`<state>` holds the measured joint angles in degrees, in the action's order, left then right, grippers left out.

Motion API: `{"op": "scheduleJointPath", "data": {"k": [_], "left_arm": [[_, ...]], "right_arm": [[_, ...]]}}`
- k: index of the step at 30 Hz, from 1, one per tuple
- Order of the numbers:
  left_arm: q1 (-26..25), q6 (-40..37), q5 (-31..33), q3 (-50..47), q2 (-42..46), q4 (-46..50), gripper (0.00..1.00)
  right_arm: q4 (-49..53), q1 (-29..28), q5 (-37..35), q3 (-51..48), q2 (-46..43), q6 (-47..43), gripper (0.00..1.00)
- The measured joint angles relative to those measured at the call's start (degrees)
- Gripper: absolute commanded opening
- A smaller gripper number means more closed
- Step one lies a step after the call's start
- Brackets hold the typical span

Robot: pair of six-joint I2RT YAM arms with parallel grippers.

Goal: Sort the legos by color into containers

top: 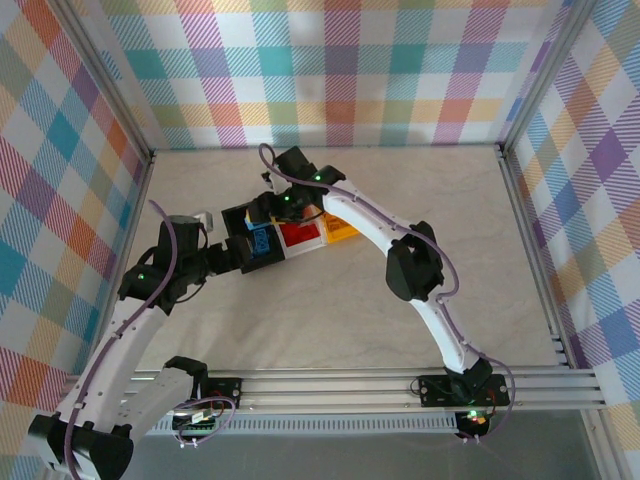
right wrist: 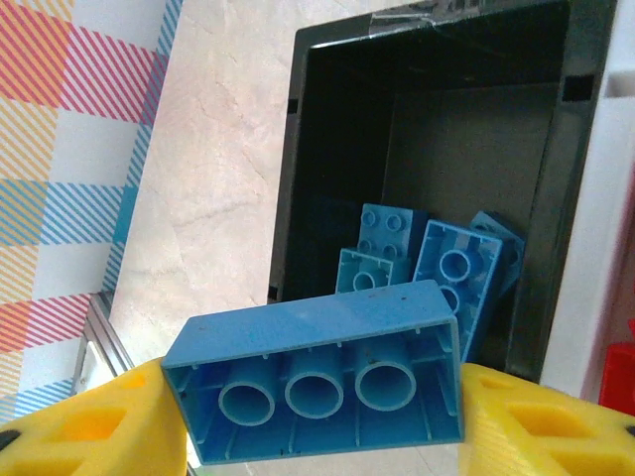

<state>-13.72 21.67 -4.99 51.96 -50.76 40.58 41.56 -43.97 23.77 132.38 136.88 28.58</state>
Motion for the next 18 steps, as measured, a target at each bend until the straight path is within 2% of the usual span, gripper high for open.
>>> {"op": "scheduleJointPath", "data": {"k": [15,17,18], "left_arm": [[1.6,-1.6,-1.1,-0.7,1.9,1.5,0.89],[2.1,-1.8,-1.4,-0.9,1.9,1.6,0.90],[2.3,-1.8,-1.5,-1.0,1.9,1.6,0.89]], "right_arm": [[-7.4,0.0,3.3,7.0,9.2,1.2,0.60],[-8.6,-0.1,3.5,7.2,9.7,1.5,0.64],[-9.0,-0.1,3.5,7.4,10.0,1.8,0.70]]}}
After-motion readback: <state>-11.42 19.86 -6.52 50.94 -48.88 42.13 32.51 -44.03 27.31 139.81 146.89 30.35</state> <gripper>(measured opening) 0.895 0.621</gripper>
